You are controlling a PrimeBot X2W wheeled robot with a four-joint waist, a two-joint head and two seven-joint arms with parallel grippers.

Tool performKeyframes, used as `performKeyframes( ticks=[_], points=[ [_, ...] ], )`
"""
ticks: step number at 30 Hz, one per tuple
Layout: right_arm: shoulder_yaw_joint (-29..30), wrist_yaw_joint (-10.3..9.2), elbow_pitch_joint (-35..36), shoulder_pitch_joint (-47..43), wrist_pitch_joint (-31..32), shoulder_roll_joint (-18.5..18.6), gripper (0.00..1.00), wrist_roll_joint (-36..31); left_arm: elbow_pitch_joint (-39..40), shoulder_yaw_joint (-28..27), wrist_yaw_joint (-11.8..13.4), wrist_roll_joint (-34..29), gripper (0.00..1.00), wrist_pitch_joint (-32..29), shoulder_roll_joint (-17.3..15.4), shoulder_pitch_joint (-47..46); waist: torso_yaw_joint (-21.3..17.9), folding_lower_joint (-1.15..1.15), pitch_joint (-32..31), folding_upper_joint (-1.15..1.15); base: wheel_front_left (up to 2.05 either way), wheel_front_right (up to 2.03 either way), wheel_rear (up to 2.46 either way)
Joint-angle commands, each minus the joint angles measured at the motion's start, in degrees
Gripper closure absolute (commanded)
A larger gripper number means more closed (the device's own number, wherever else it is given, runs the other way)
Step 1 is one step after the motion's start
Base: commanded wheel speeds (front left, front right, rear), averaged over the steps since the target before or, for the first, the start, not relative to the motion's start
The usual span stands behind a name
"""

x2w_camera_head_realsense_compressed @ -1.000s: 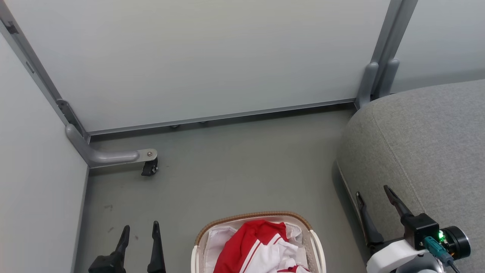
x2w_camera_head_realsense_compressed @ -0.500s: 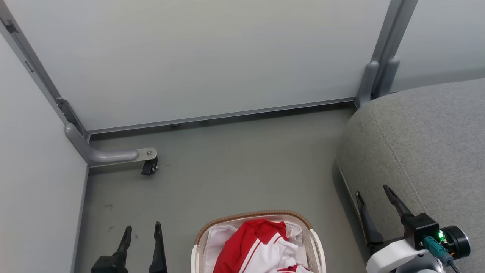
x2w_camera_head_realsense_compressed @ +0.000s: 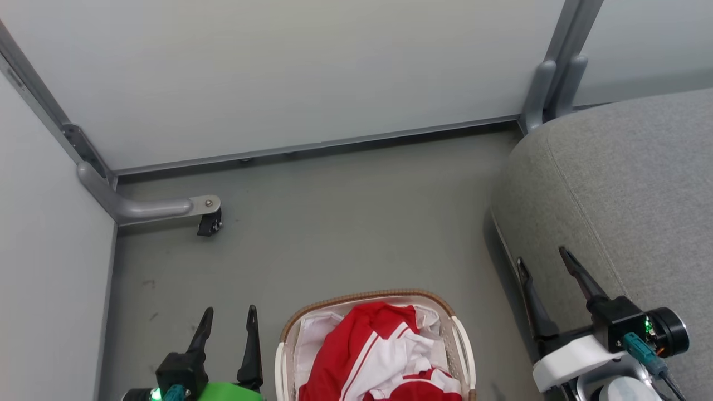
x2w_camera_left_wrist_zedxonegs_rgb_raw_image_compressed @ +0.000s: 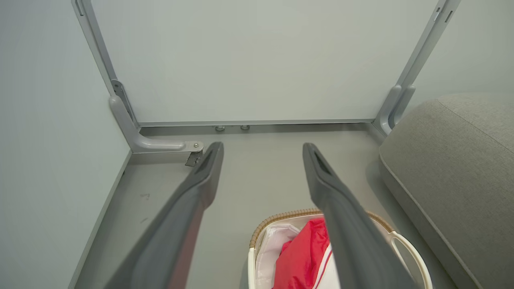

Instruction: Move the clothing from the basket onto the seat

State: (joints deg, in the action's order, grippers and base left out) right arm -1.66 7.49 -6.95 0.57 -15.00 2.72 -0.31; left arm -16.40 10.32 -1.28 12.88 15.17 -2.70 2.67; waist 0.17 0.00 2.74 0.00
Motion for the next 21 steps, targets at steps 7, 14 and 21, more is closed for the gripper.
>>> performKeyframes(
  ticks=[7,14,21],
  points=[
    [-1.5,0.00,2.8,6.0,-0.3,0.3,0.00,-0.7,-6.9,4.1,-0.5,-1.6,0.00,0.0,-0.3,-9.2,-4.0,0.00,12.8,0.00,0.00,0.00,0.00],
    [-2.1,-0.01,2.9,10.5,-0.3,0.2,0.00,0.2,-18.0,8.2,-1.4,-1.6,0.00,0.0,-0.3,-17.4,-7.2,0.00,21.5,0.00,0.00,0.00,0.00],
    [-2.2,-0.01,3.5,14.0,-0.3,0.2,0.00,1.5,-32.2,13.6,-3.2,-2.7,0.00,0.0,-0.4,-25.0,-9.8,0.00,28.4,0.00,0.00,0.00,0.00]
  ],
)
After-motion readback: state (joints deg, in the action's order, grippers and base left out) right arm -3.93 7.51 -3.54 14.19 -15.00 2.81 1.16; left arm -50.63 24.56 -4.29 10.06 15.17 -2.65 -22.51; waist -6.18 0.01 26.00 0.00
